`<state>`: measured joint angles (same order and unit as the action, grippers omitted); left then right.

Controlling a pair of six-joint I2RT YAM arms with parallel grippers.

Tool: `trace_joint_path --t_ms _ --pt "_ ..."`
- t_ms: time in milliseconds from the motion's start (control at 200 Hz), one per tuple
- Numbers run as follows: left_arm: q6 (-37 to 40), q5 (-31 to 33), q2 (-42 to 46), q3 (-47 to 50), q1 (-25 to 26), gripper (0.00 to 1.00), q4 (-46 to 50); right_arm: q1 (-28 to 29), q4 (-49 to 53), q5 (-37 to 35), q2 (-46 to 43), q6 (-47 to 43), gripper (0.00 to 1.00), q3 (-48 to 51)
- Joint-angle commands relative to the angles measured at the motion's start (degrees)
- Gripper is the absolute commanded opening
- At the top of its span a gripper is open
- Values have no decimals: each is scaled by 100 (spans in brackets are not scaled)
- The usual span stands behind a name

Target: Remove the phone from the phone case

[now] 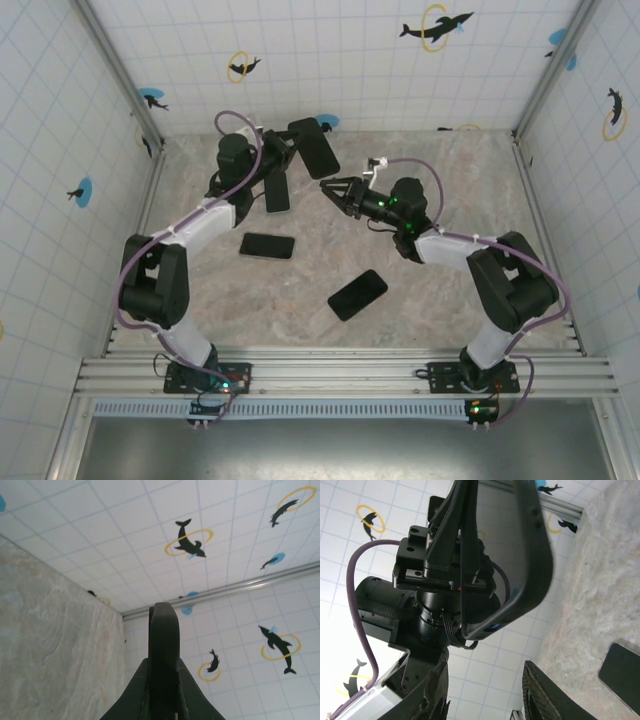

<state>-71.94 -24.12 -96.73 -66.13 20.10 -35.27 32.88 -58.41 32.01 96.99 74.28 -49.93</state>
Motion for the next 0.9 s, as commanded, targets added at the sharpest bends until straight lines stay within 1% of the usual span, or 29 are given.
trace_joint_path --t_ms 0,60,140,300,455,896 --pt "-424 783 298 155 122 0 -708 74 -406 -333 -96 -215 39 3" --pt "-590 917 336 258 190 0 -870 84 -540 -349 -43 -169 38 -54" --pt "-594 1055 398 267 273 0 -805 93 -590 -352 17 -144 36 -128" --pt "-690 1009 373 296 319 0 -892 78 -852 -387 78 -42 31 -186" --pt "-892 973 343 334 350 0 -1071 60 -810 -333 131 -5 25 -241" --pt "-948 830 365 386 390 0 -1241 -2 -947 -384 215 170 24 -337"
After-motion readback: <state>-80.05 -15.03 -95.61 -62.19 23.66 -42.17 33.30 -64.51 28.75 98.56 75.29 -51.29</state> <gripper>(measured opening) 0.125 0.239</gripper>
